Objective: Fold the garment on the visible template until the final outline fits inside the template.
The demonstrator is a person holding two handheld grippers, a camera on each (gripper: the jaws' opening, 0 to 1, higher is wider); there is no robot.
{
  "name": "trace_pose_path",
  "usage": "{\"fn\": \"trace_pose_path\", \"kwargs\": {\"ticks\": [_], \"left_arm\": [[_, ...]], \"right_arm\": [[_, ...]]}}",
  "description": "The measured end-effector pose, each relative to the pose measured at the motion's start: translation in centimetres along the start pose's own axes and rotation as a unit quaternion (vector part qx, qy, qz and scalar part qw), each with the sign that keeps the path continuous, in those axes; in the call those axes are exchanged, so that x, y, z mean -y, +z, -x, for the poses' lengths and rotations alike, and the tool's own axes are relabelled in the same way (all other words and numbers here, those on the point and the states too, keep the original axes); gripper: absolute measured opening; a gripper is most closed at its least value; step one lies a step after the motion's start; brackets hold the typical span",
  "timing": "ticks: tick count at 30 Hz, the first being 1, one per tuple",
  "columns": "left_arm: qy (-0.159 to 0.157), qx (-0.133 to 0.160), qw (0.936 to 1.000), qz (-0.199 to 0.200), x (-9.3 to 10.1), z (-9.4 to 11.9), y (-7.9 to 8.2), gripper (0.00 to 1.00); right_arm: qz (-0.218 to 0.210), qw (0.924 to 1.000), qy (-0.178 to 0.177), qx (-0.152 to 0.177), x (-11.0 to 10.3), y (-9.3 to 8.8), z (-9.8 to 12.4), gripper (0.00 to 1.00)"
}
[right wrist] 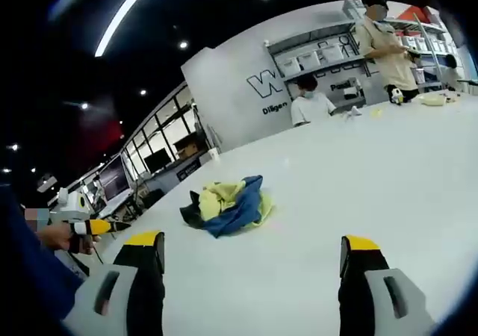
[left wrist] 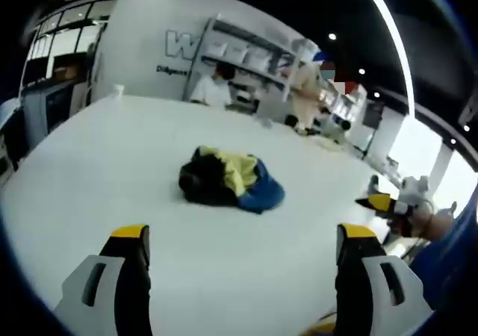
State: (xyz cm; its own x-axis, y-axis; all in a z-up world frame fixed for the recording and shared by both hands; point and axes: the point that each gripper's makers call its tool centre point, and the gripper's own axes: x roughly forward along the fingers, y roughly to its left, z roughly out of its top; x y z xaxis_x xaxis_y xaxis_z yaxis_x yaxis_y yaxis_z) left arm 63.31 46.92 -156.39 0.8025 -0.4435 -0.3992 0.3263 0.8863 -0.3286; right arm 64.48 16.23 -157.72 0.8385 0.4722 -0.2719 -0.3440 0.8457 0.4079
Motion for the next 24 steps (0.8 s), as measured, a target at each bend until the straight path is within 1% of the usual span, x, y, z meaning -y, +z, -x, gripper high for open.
{"fn": "trace_pose_path", "kwargs": {"ticks": [10,22,24], "left_arm": [[0.000,0.002,1.0000,0.006,0.10,-0.01,-0.17,0.99],[-0.002,0.005,0.9999,0.013,0.17,0.04,-0.34,0.99],[-0.002,0.006,0.9999,0.013,0.11,0.03,-0.36,0.99]], "right_arm": [[-0.004,1.0000,0.002,-0.004,-0.20,-0.35,-0.17,0.99],[-0.006,1.0000,0.000,0.000,-0.05,-0.25,-0.02,0.99],[-0.006,1.0000,0.002,0.004,-0.16,-0.15,0.08,0.99]]}}
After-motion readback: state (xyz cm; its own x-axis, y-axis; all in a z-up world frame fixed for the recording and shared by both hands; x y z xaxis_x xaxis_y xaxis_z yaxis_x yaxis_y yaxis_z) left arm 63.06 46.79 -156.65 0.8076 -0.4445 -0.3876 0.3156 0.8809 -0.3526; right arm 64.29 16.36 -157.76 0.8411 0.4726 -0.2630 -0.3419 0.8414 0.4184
